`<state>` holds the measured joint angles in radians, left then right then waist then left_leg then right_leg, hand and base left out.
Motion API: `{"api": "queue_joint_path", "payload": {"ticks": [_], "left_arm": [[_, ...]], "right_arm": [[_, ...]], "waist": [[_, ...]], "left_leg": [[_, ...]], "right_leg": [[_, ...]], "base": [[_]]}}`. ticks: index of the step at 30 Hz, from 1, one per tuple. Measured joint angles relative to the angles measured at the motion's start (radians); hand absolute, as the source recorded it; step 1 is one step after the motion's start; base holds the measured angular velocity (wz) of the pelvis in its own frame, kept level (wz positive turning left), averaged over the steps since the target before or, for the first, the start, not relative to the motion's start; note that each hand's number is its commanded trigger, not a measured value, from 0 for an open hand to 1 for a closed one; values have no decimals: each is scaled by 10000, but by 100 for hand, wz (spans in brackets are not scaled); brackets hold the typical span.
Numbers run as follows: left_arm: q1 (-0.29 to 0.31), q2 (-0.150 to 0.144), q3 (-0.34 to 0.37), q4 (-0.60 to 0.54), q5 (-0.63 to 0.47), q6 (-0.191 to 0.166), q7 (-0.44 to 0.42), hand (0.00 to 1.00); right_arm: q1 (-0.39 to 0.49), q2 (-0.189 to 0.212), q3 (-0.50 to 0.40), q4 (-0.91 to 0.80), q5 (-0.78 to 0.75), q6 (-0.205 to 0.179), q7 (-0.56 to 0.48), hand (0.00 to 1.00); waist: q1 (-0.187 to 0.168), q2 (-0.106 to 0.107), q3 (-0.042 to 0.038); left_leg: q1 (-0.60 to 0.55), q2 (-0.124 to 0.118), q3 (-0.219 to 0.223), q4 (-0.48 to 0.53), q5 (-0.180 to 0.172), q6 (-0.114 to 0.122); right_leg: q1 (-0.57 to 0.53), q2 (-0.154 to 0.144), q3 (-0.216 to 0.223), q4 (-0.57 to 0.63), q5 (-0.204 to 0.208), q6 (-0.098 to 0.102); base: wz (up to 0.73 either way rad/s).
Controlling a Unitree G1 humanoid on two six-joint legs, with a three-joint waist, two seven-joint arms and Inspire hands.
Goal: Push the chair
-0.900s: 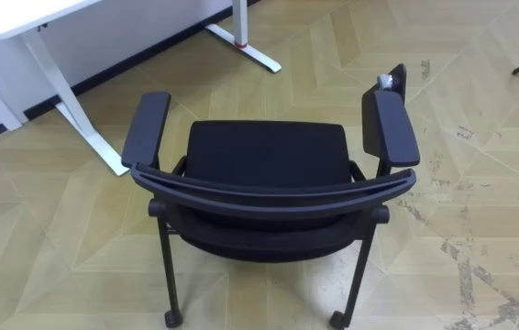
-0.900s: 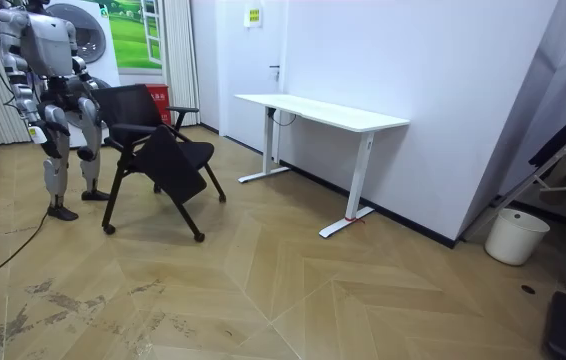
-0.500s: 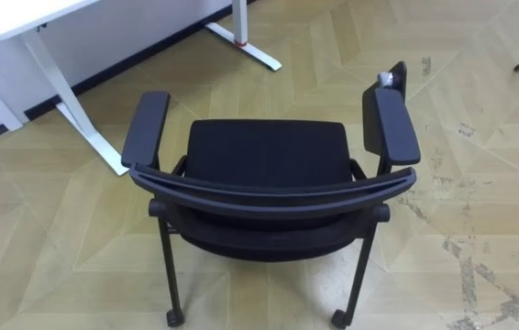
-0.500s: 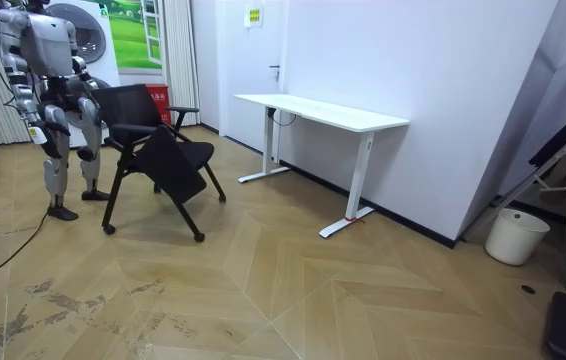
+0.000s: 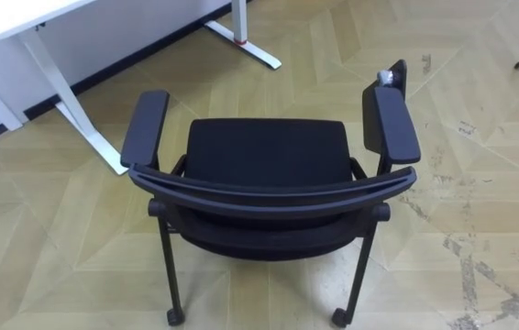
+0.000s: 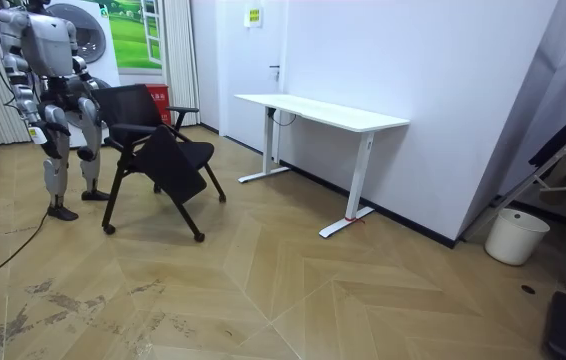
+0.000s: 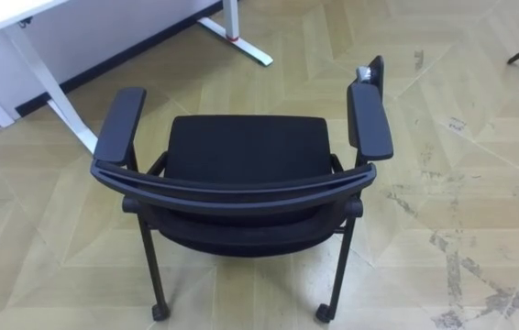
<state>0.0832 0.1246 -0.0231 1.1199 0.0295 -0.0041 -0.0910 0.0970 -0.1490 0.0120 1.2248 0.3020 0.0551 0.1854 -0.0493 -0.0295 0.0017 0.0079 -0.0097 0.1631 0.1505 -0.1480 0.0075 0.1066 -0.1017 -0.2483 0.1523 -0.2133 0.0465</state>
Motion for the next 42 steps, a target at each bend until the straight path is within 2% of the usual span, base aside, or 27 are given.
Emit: {"api": "queue_joint_path", "payload": {"ticks": [4,14,20,28,31,32,33,34,36,40,42], "left_arm": [[-6,-3,9,86,-285,-6,12,0],[304,-8,223,412,-2333,16,541,0],[400,-50,593,410,-2360,42,758,0],[485,-53,1626,631,-2777,132,1498,0],[379,17,2493,605,-2761,369,1864,0],[328,104,2949,576,-2771,507,2051,0],[311,259,3185,575,-2774,534,2252,0],[302,357,3255,569,-2774,556,2360,0],[212,794,3432,562,-2746,642,2744,0],[-55,1270,3659,411,-2621,661,3285,0],[-211,1499,3654,198,-2613,669,3615,0]], "right_arm": [[-13,19,-69,192,170,-8,0,0],[10,65,-373,364,554,10,19,0],[25,63,-438,366,547,7,8,0],[55,-5,-630,425,626,54,-3,0],[121,-15,-1008,467,541,131,-3,0],[163,-58,-1177,473,531,228,-4,0],[154,-144,-1238,479,525,340,-7,0],[154,-185,-1262,477,497,343,-10,0],[152,-314,-1535,482,365,344,-38,0],[209,-517,-1640,554,89,359,-58,0],[199,-598,-1720,540,44,440,-103,0]], "waist": [[-5,5,-2],[0,27,7],[46,61,23],[146,170,19],[258,224,42],[302,248,37],[309,298,65],[306,328,68],[298,406,73],[234,575,71],[195,714,34]], "left_leg": [[1,-1,-15,4,0,0],[77,6,-19,2,1,-1],[78,17,-11,4,0,0],[232,15,20,20,-59,-3],[355,11,8,21,-64,-4],[413,13,16,9,-65,-5],[450,15,22,8,-66,-5],[451,18,22,11,-66,-4],[424,29,46,33,-71,-7],[353,18,-52,126,-84,8],[354,18,-60,137,-84,9]], "right_leg": [[5,0,23,2,0,0],[76,0,44,-10,0,0],[63,3,58,0,0,-1],[218,1,50,-5,0,0],[358,0,27,-13,0,0],[408,0,27,-8,-1,1],[431,0,36,-2,-2,1],[433,2,45,-2,-2,1],[401,16,141,4,-1,1],[423,9,40,10,-1,1],[421,9,49,23,-1,1]], "base": [[0],[0],[0],[-1],[0],[0],[0],[-4],[-5],[5],[0]]}}
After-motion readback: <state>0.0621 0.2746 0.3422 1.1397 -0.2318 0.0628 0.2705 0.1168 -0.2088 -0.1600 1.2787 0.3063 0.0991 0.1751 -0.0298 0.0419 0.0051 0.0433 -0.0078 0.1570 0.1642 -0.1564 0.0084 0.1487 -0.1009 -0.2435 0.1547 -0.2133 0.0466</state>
